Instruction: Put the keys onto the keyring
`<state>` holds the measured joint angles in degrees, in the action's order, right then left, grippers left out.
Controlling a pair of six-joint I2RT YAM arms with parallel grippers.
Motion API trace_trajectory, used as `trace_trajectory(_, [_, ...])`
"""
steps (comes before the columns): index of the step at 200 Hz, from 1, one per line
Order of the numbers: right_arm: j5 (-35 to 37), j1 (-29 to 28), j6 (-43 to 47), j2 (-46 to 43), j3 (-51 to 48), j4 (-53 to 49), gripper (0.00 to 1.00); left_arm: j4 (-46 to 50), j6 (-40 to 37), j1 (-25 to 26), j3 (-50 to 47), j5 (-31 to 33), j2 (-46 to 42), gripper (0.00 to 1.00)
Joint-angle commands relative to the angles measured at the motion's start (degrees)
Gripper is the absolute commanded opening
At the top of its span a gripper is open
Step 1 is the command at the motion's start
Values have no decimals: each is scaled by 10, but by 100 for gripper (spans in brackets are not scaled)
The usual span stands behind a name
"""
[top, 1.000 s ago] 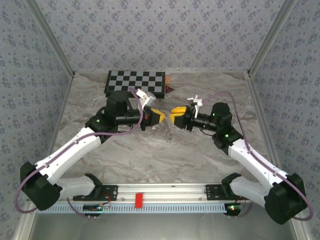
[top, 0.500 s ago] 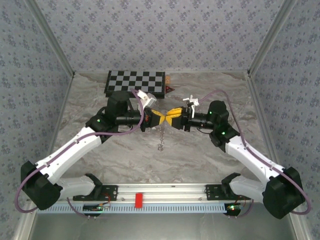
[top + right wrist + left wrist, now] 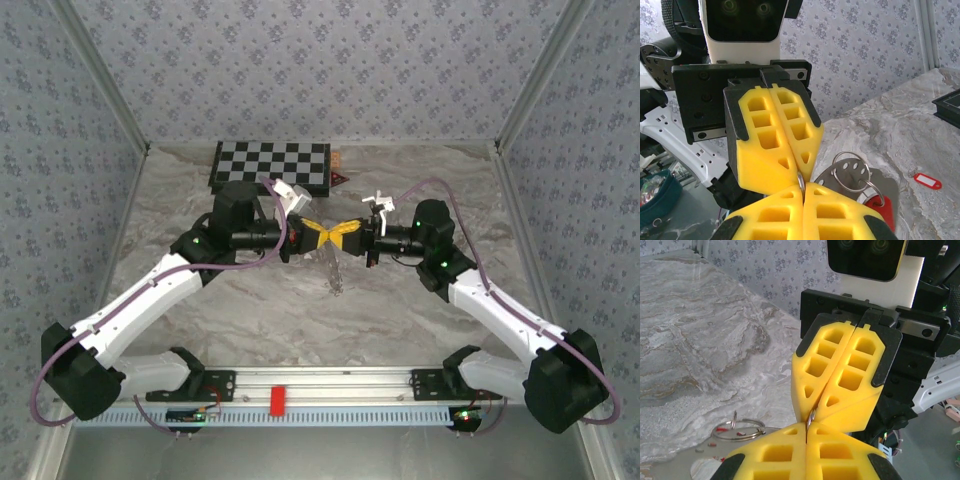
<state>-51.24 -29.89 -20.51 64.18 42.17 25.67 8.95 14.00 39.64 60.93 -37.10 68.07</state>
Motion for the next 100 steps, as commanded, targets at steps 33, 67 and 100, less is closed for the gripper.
trace_trajectory(33, [19,-6,-55,3,-4,93,0,-103,59,-1,-10,-21,-13,29])
trace_trajectory(67, [37,1,-114,10,-27,179,0,-202,122,-12,-67,0,-57,39])
trace_trajectory(100, [52,1,-145,20,-41,235,0,-270,159,-20,-111,22,-86,40])
